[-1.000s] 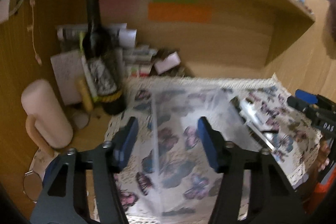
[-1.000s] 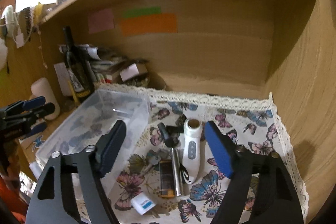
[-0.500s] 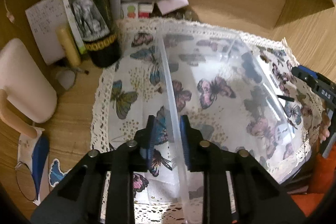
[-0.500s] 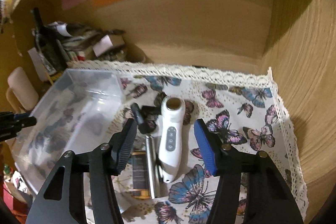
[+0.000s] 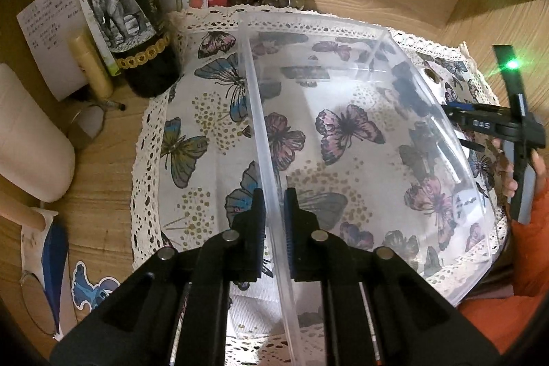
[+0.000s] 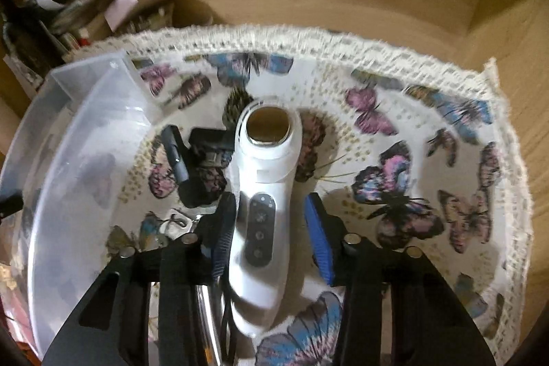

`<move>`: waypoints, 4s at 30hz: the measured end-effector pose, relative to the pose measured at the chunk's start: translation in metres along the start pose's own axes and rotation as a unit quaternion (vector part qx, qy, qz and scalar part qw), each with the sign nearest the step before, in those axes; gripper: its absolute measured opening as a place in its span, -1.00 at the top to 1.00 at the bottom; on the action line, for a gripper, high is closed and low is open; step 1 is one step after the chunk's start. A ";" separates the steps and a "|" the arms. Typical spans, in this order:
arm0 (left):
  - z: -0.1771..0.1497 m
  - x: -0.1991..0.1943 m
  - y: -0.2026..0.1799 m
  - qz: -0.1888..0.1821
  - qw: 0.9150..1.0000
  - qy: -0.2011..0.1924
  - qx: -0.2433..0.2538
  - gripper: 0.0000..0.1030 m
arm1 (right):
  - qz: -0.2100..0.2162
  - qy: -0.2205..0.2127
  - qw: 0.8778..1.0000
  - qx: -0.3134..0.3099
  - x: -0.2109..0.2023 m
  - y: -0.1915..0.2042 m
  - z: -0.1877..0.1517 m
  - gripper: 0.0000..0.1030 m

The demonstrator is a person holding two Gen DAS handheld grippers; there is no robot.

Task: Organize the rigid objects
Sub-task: 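Grasp the white facial device with the right gripper while the left gripper holds the clear box rim, then carry the white device into the clear box and open the right gripper, then grasp the silver metal cylinder with the right gripper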

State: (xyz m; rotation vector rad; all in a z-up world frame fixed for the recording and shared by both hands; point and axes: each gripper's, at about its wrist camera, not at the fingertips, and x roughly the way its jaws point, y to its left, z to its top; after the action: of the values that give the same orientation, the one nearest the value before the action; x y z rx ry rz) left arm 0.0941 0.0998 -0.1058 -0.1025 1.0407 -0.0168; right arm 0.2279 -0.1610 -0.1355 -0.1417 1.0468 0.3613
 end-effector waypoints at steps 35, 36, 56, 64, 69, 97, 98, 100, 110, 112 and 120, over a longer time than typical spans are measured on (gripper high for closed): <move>-0.005 0.000 -0.001 0.004 1.000 -0.008 0.029 0.78 | 0.059 -0.140 0.985 -0.083 -0.093 0.109 0.015 0.44; -0.005 0.000 -0.001 0.003 1.000 -0.009 0.029 0.78 | 0.062 -0.135 0.985 -0.087 -0.090 0.115 0.015 0.44; -0.007 -0.001 0.001 -0.014 0.999 -0.012 0.038 0.74 | 0.067 -0.027 0.991 -0.113 -0.028 0.152 0.028 0.42; -0.006 -0.001 0.001 -0.016 0.999 -0.011 0.035 0.73 | 0.077 -0.033 0.990 -0.116 -0.035 0.151 0.029 0.41; -0.005 -0.001 0.001 -0.015 0.999 -0.009 0.032 0.73 | 0.063 -0.066 0.989 -0.116 -0.056 0.143 0.026 0.32; -0.004 0.001 -0.003 0.003 1.000 -0.005 0.030 0.73 | -0.048 -0.008 0.998 -0.039 -0.032 0.027 -0.040 0.09; -0.004 0.001 -0.003 0.004 1.000 -0.004 0.030 0.73 | -0.045 -0.019 0.998 -0.035 -0.032 0.025 -0.042 0.11; -0.004 0.001 -0.003 0.005 1.000 -0.004 0.029 0.73 | -0.040 -0.018 0.998 -0.035 -0.032 0.024 -0.042 0.40; -0.005 0.001 -0.003 0.005 1.000 -0.004 0.028 0.73 | -0.038 -0.026 0.998 -0.051 -0.033 0.030 -0.041 0.72; -0.005 0.001 -0.003 0.005 1.000 -0.004 0.028 0.73 | -0.030 -0.036 0.998 -0.044 -0.041 0.029 -0.036 0.72; -0.004 0.000 -0.002 0.003 1.000 -0.005 0.026 0.73 | -0.018 -0.110 0.992 -0.057 -0.086 0.044 -0.013 0.72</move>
State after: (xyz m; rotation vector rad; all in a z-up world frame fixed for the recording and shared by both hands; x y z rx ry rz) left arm 0.0908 0.0979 -0.1078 -0.0522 1.0298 -0.0387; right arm 0.1630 -0.1426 -0.0649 -0.2185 0.8054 0.3949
